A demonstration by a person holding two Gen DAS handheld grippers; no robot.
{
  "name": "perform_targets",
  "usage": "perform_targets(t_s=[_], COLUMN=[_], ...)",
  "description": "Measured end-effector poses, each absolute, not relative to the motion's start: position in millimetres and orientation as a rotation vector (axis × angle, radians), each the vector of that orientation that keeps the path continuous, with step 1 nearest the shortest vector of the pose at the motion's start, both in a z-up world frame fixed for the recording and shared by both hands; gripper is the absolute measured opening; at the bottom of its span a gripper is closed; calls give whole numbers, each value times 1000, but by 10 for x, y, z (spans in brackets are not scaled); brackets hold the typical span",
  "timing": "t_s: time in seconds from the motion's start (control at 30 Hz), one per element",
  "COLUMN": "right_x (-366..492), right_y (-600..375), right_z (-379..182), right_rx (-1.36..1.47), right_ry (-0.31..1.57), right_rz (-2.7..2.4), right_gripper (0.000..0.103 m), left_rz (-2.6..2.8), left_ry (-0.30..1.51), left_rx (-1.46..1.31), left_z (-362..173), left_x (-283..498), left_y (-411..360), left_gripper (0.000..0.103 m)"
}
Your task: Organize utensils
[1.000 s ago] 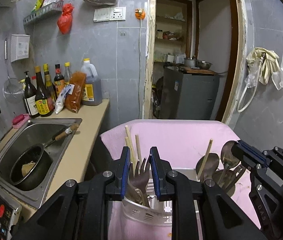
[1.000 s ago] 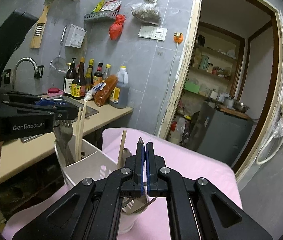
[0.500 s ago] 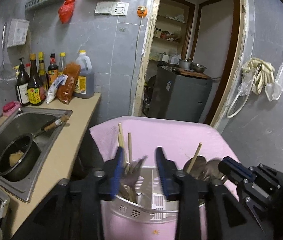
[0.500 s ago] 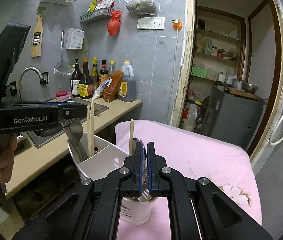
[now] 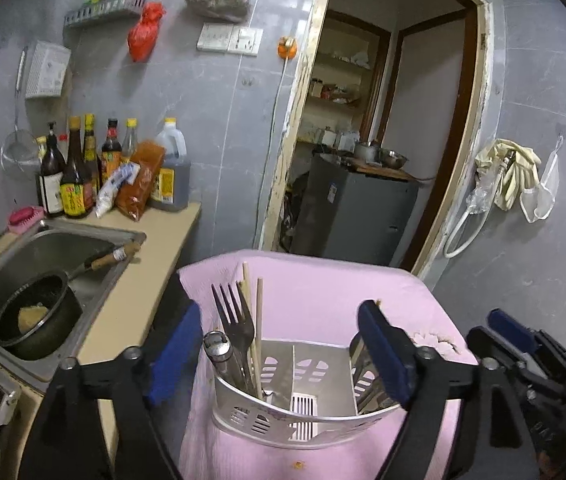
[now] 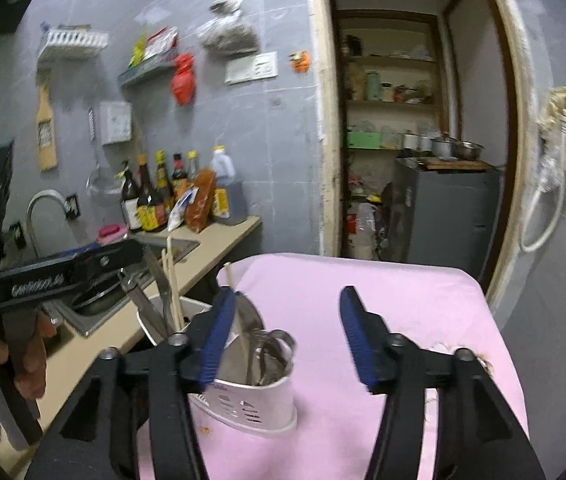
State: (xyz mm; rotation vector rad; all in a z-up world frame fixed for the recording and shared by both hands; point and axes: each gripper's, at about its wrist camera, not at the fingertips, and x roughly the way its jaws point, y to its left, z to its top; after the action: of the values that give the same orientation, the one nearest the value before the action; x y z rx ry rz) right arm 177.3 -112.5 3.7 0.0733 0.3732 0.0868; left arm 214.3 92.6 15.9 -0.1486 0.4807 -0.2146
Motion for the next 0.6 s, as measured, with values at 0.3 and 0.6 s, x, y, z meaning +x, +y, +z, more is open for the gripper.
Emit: perform_targets(t_s=[0.3,0.6], right_x=[1253,577], right_y=[-1604,-1804], right_z=[189,230], right_rx=[149,110], right_ry=[315,323], right_rz=[-23,-23], right_gripper=[89,102], left_rz=[-177,-168], left_ry=[338,367], left_rx=[-91,-109], left_z=[362,344], left_x=[1539,878], left_y=[781,673], left_gripper=[103,103])
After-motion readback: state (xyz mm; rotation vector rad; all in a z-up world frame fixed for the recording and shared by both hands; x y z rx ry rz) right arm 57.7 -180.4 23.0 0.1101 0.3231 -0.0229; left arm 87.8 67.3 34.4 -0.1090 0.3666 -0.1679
